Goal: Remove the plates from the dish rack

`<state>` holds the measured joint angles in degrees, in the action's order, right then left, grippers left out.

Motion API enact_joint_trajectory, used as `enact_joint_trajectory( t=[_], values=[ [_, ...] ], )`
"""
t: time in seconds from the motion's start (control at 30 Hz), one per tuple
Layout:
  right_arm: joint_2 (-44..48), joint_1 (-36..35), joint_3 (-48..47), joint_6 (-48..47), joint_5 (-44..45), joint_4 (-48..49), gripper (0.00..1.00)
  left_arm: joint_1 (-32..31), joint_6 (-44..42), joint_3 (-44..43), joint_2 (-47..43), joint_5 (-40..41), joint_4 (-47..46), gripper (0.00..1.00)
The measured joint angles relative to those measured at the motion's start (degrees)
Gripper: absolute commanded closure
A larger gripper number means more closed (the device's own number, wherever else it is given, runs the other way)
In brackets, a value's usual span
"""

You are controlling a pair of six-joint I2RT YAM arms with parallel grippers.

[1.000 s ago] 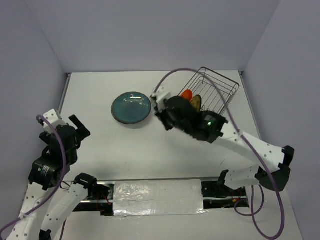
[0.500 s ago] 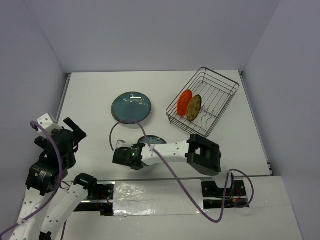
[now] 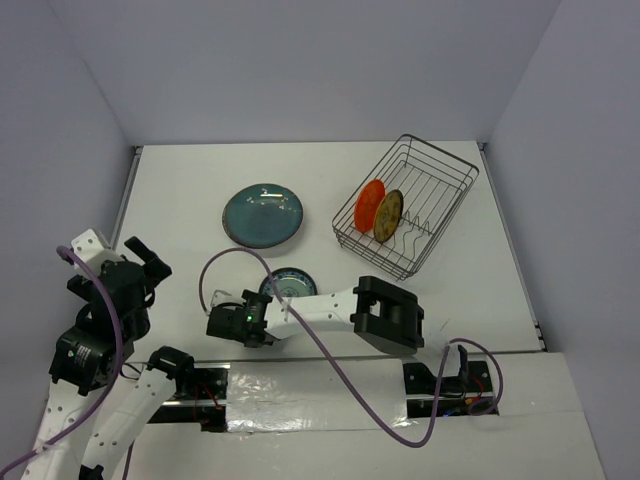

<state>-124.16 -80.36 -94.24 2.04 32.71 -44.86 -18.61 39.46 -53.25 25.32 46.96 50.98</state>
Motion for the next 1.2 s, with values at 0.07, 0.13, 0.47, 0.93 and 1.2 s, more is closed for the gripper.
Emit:
enact_joint_trajectory(
  t=[0.07,0.13,0.47,0.93,1.2],
  values=[
    [0.0,-0.2,0.0,0.1,-1.7,0.3,0.29,0.0,0.0,0.0,0.0,0.0,0.0,0.01],
    [0.5,-0.3,0.4,0.2,-3.8,1.3,0.2,0.0,0.0,0.0,0.0,0.0,0.0,0.0],
    [31.8,10.6,13.0,12.5,-16.0,12.3,0.0,-0.4,-0.7,0.0,0.6,-1.5,-1.1,0.0],
    [45.4,51.7,15.7,45.6,-6.7,4.0,0.07,-1.1,-3.5,0.2,11.3,-6.8,-3.2,0.0],
    [35.8,56.8,14.0,48.3,-7.5,1.9,0.14,-1.1,-3.5,0.2,9.5,-6.8,-3.3,0.01]
  ],
)
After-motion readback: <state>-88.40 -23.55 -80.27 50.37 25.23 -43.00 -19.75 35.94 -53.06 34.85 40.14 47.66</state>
